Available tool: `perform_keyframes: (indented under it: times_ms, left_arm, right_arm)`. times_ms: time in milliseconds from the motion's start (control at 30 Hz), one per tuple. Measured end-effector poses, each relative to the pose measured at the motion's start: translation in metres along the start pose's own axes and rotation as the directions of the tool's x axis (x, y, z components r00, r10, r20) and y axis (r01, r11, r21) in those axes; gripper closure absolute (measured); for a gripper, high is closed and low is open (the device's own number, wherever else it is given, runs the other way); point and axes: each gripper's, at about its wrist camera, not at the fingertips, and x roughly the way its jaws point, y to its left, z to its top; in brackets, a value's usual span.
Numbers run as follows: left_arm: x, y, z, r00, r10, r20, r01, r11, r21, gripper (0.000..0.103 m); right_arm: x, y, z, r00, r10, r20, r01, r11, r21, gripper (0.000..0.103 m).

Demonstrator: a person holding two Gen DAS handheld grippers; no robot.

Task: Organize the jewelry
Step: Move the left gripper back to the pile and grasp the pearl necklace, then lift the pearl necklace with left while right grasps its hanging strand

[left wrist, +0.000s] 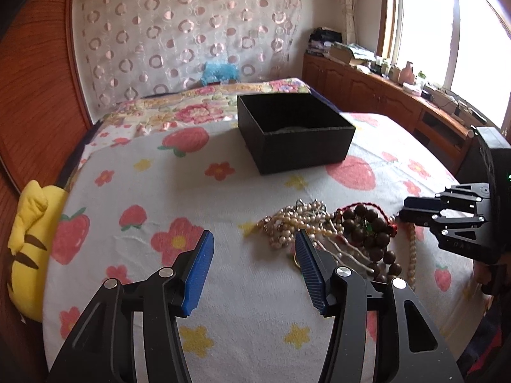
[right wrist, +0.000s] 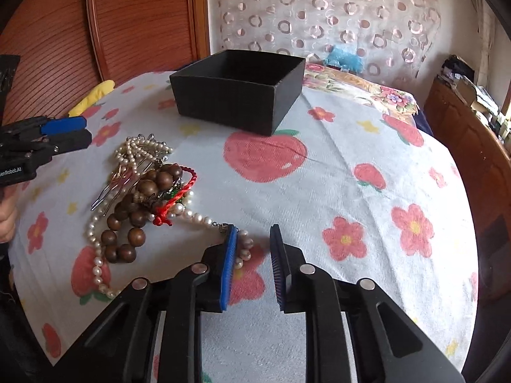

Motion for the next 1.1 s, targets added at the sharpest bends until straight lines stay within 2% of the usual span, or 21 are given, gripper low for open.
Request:
perform_keyframes:
  times_ms: [167,233,300,400,533,600,867,967,1000,1100]
  left_arm:
    - [0.011,-0.002,0.001,0.998,-0.045,-0.041,0.045,0.999,-0.012,0.054]
    - [0.016,-0.004,0.003,0.997,-0.054,-0.053,0.053,0.998,-0.017,0.061]
    - [0.018,-0.007,0.004,0.996,-0.063,-0.057,0.062,0.998,-0.014,0.062]
    - [0.023,-0.012,0.006,0.995,-0.074,-0.068,0.074,0.997,-0.009,0.071]
    - [0.031,-0.014,0.009,0.992,-0.09,-0.085,0.089,0.996,-0.014,0.076]
    - [0.036,-0.013,0.01,0.99,-0.094,-0.101,0.093,0.996,-0.02,0.083]
    - [0.039,-0.007,0.01,0.985,-0.135,-0.106,0.129,0.989,-0.067,0.084]
    - [0.036,-0.006,0.009,0.985,-0.144,-0.095,0.137,0.987,-0.08,0.091]
    - [0.035,-0.006,0.008,0.985,-0.146,-0.091,0.138,0.987,-0.082,0.097]
    - [0.03,-0.007,0.008,0.988,-0.132,-0.085,0.125,0.989,-0.08,0.098]
  right_arm:
    - [0.0,-0.003,0.001,1.0,0.006,0.002,-0.006,1.0,0.007,0.081]
    - [-0.001,-0.003,0.0,1.0,0.005,0.003,-0.005,1.0,0.006,0.081]
    - [-0.001,-0.004,0.0,1.0,0.004,0.003,-0.004,1.0,0.004,0.081]
    - [-0.001,-0.003,0.001,1.0,0.007,0.003,-0.007,1.0,0.007,0.081]
    - [-0.001,-0.004,0.001,1.0,0.005,0.003,-0.005,1.0,0.006,0.081]
    - [-0.001,-0.004,0.001,1.0,0.006,0.003,-0.006,1.0,0.007,0.081]
    - [-0.001,-0.004,0.001,1.0,0.005,0.003,-0.005,1.0,0.005,0.081]
    - [-0.001,-0.004,0.001,1.0,0.005,0.003,-0.005,1.0,0.005,0.081]
    - [-0.001,-0.004,0.001,1.0,0.005,0.003,-0.005,1.0,0.005,0.081]
    - [-0.001,-0.004,0.001,1.0,0.005,0.003,-0.005,1.0,0.006,0.081]
